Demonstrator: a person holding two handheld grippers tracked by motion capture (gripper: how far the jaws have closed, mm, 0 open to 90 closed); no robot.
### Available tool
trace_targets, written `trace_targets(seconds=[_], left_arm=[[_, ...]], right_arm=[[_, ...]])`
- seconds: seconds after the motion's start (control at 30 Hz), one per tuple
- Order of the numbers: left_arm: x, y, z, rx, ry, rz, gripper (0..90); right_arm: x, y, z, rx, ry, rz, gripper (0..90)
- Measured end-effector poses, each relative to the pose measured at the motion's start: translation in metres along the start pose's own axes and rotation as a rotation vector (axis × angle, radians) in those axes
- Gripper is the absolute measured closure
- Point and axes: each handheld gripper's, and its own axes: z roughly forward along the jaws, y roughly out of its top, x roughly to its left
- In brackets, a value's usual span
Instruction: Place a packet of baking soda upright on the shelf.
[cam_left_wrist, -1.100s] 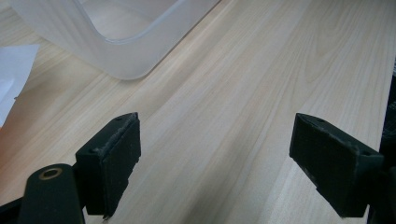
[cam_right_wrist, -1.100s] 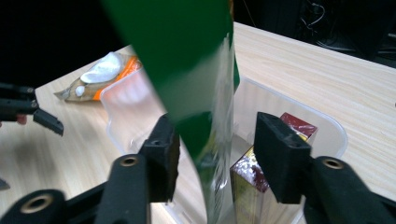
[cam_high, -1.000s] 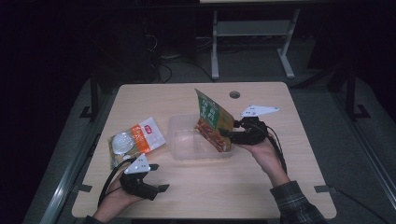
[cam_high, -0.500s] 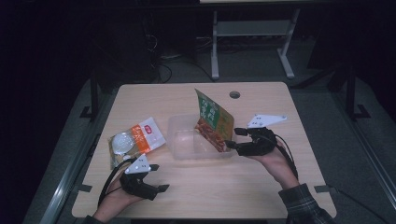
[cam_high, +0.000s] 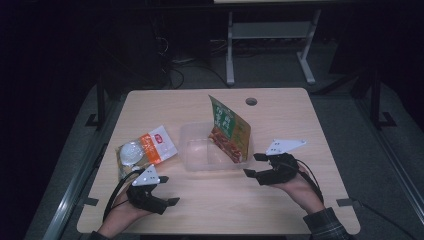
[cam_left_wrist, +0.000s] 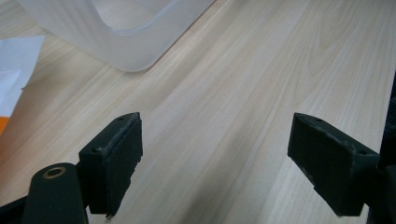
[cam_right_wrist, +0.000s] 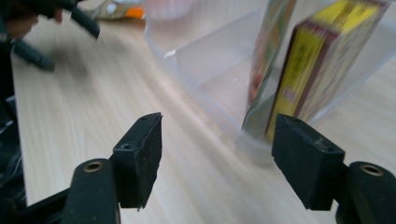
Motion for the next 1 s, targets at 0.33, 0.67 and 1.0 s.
trace_targets(seconds=[0.33,0.67,1.0], left_arm=[[0.018,0.001,-0.013,0.036,0.037,-0.005,18.6],[0.062,0.004,-0.035,0.053,0.135,-0.034,19.0],[0.115,0.015,-0.041,0.064,0.236,-0.051,19.2]], right_arm=[[0.013,-0.033,0.008,0.059,0.051,-0.013,31.0],[0.021,-0.05,0.011,0.105,0.074,-0.009,30.4],[0.019,-0.051,0.013,0.108,0.097,-0.005,30.5]])
